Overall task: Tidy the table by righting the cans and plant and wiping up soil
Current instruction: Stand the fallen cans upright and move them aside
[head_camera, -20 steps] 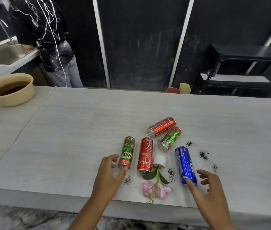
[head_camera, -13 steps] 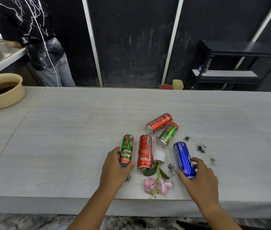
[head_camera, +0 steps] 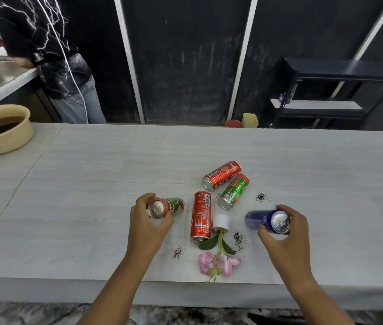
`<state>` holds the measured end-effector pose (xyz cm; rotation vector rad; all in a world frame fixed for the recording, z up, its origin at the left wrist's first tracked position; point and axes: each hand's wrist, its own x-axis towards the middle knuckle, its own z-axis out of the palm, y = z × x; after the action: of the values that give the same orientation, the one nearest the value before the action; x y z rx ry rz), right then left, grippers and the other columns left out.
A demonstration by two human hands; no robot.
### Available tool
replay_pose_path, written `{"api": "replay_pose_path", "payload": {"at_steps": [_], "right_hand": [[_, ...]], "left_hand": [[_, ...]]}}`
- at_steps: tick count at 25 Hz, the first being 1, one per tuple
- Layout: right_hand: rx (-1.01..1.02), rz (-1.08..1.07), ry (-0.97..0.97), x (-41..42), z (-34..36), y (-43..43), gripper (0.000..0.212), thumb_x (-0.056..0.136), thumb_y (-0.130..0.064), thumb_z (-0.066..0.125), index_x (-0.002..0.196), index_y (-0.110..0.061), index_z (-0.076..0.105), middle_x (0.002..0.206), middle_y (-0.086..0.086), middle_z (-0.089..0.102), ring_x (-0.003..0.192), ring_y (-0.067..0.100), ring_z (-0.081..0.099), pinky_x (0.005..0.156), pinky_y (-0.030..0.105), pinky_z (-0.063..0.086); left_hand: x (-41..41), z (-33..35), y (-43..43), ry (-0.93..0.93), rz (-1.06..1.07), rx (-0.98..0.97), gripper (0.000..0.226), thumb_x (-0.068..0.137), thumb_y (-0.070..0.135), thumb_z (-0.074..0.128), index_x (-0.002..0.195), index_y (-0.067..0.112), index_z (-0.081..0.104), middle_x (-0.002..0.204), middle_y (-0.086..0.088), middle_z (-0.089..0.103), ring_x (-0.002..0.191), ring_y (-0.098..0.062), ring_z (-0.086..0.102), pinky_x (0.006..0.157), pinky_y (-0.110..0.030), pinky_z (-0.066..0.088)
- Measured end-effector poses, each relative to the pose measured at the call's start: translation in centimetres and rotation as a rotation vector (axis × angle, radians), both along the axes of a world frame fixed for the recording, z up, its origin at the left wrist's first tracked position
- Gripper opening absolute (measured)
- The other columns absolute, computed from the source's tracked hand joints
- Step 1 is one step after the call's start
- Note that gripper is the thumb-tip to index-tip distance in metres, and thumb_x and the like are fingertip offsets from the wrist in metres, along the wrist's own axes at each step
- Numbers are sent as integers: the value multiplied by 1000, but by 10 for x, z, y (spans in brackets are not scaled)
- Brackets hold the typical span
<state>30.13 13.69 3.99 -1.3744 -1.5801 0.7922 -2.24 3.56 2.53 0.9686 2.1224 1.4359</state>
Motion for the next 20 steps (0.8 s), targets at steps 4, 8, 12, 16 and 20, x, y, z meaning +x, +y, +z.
{"api": "replay_pose_path", "payload": {"at_steps": [4,8,12,16,20], "right_hand": [[-5,84,25,2,6,16,70,78,-21,89,133,-44,53,127,-34,53,119,1,57,87,23,47],[-35,134,18,9,-1,25,71,79,-21,92,132,-48,53,129,-30,57,120,2,58,85,28,50],[-169,164,26,16,-20,22,71,80,-34,93,130,-59,49,128,-34,59,116,-4,60,88,28,52],[-274,177,91,23,-35,28,65,81,-37,94,134,-46,57,129,-20,67,112,10,69,90,36,58],[-253,122,116,40,-26,43,65,77,-43,96,131,-46,60,125,-23,69,112,0,64,91,30,54]], "left_hand": [[3,10,8,45,17,21,69,83,29,91,138,41,51,129,18,56,121,-3,56,91,-21,49],[10,8,16,35,28,-1,63,86,35,90,137,43,54,132,16,61,121,-8,59,94,-27,52],[15,-3,9,-49,11,-102,66,83,42,93,134,46,51,129,19,64,117,-9,65,84,-21,50],[21,-3,10,-55,62,-124,62,80,46,94,129,45,57,125,15,69,109,-12,71,80,-21,50],[27,22,27,4,100,-37,64,75,52,95,128,47,58,119,29,67,105,-4,70,77,-20,52]]}}
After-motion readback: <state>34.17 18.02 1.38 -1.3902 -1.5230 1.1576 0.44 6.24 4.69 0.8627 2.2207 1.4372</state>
